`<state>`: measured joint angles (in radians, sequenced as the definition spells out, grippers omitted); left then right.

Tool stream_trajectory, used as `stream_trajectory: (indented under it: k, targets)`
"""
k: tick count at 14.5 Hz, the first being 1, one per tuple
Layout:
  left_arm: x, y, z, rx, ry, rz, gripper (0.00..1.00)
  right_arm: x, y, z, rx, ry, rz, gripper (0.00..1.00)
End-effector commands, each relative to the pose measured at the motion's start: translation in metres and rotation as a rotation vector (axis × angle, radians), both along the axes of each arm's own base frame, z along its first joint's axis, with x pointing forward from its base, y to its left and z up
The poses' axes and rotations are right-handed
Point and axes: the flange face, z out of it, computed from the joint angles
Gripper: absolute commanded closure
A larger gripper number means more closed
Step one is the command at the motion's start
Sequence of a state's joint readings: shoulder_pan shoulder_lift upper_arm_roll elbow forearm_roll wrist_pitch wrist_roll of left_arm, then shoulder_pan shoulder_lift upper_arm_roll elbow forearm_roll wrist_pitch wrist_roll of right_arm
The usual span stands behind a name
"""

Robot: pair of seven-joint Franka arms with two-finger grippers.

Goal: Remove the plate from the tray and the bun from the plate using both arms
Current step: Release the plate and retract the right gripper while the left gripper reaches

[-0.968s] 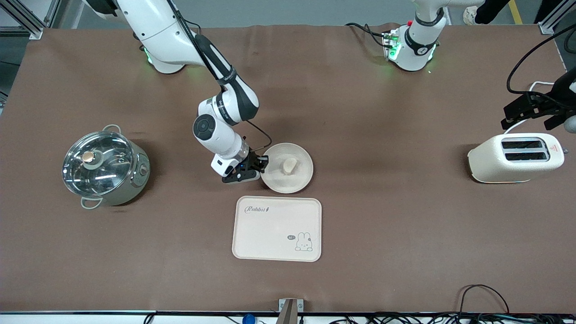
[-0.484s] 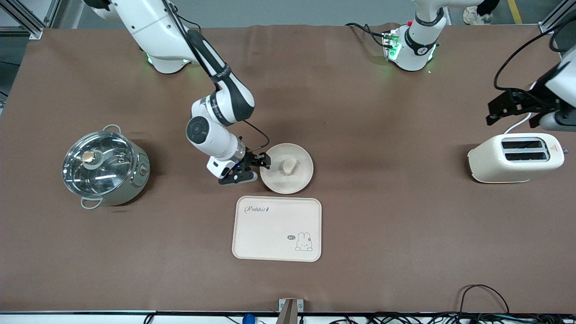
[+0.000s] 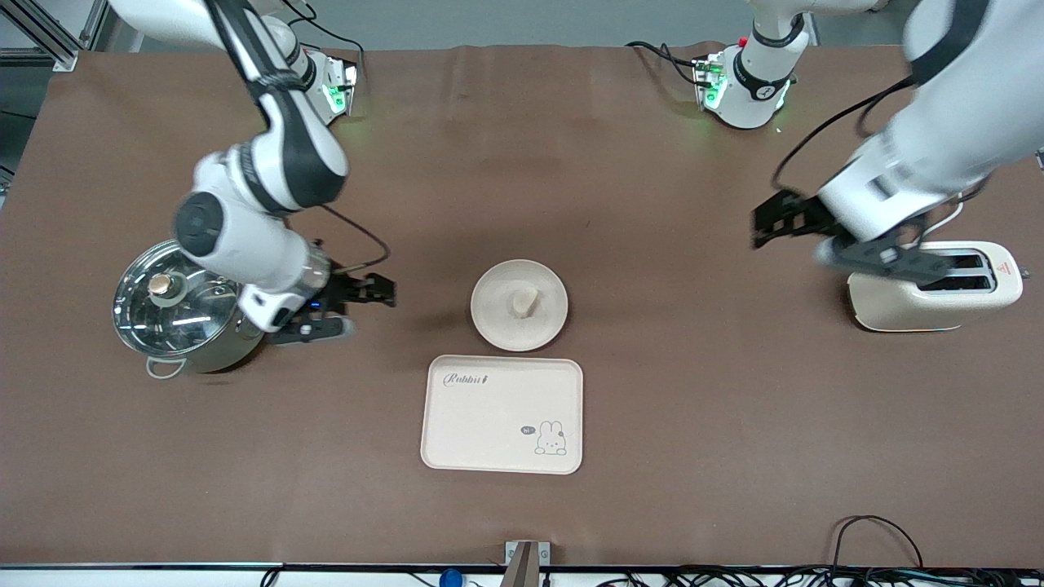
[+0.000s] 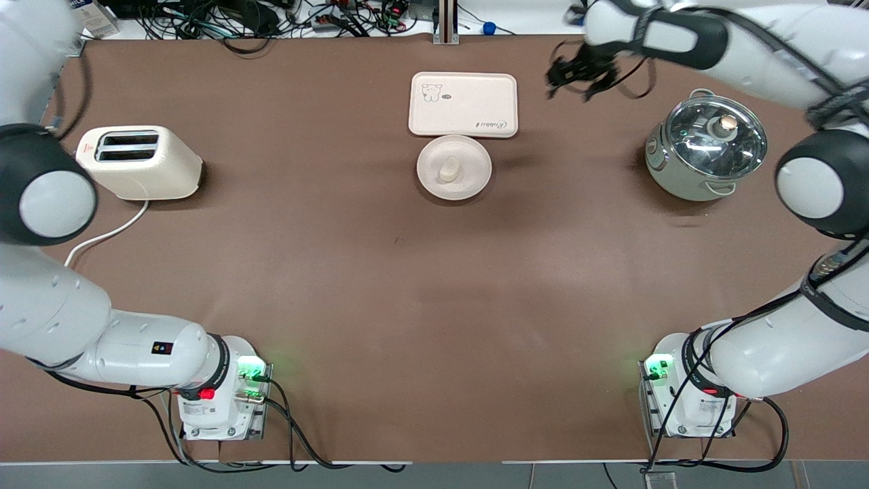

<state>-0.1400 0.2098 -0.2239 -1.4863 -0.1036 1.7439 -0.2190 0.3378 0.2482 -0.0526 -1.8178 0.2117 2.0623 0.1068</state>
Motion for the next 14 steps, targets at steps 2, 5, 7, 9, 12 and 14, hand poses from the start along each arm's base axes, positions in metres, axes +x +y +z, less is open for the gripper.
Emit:
stream_trajectory:
  k: [2,5,7,9,12,14]
  targets:
    - [0.014,-0.111,-0.095,0.001,-0.025,0.038,0.00,0.003,-0.076,0.067,-0.134,-0.006,-0.019,0.00]
    - [-0.008,-0.195,-0.168,0.029,-0.047,0.120,0.00,-0.003,-0.134,0.119,-0.149,-0.011,-0.021,0.00]
    - [-0.021,-0.229,-0.213,0.023,-0.034,0.221,0.00,-0.012,-0.162,0.146,-0.145,-0.023,-0.028,0.00]
    - [-0.039,-0.264,-0.264,0.013,-0.034,0.276,0.00,-0.024,-0.183,0.168,-0.143,-0.033,-0.060,0.00]
    - [-0.067,-0.295,-0.310,0.052,-0.069,0.299,0.00,-0.038,-0.202,0.194,-0.143,-0.039,-0.088,0.00]
    - [-0.086,-0.313,-0.335,0.064,-0.086,0.314,0.00,-0.047,-0.207,0.208,-0.142,-0.027,-0.097,0.00]
